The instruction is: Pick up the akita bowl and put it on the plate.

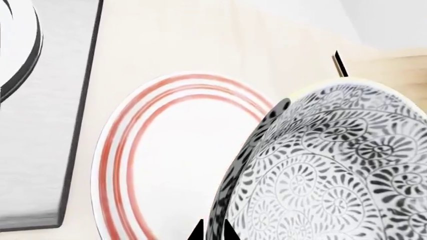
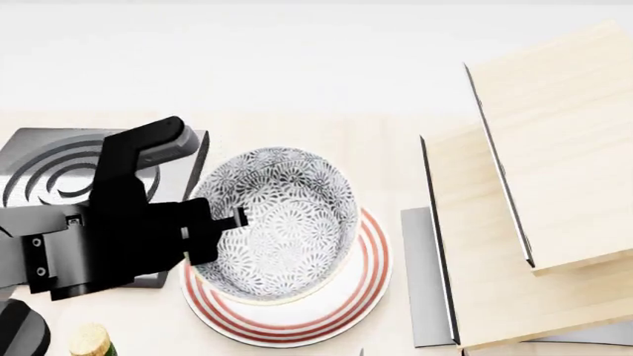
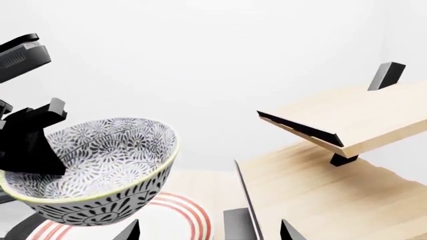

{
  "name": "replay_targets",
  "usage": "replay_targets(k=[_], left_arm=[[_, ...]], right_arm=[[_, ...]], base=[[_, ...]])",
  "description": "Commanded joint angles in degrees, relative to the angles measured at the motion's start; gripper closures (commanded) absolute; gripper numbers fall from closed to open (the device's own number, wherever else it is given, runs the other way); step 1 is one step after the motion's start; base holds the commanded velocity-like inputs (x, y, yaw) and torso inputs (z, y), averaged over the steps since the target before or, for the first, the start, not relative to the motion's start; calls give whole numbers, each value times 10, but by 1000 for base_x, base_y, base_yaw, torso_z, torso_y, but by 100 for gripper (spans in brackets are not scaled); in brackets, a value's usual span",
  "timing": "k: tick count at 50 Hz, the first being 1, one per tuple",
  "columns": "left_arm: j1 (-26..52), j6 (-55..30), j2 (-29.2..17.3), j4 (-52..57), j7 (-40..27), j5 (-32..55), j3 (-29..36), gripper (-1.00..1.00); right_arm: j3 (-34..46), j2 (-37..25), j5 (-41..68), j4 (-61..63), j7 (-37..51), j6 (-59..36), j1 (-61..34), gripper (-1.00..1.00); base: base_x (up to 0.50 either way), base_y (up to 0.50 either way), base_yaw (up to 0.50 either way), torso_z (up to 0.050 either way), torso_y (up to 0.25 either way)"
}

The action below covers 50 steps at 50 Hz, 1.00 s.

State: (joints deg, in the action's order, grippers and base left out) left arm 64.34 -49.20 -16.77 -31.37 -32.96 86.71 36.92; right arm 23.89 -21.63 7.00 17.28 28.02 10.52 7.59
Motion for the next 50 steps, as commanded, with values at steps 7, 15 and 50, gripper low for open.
replay_targets(k=[7,15,50], left_arm=[[-7,26,20,-21,25,-19,10,100],[-14,76,35,-27,13,-32,-3,100],[-22,125,62,-67,33,-76,23,100]], right_arm=[[2,-2,1,-4,1,3,-1,-100],[3,-3,2,-4,1,2,-2,-100],[9,-2,5,-17,3,11,-4,-100]], base=[[0,0,0,0,0],[0,0,0,0,0],[0,0,0,0,-29]])
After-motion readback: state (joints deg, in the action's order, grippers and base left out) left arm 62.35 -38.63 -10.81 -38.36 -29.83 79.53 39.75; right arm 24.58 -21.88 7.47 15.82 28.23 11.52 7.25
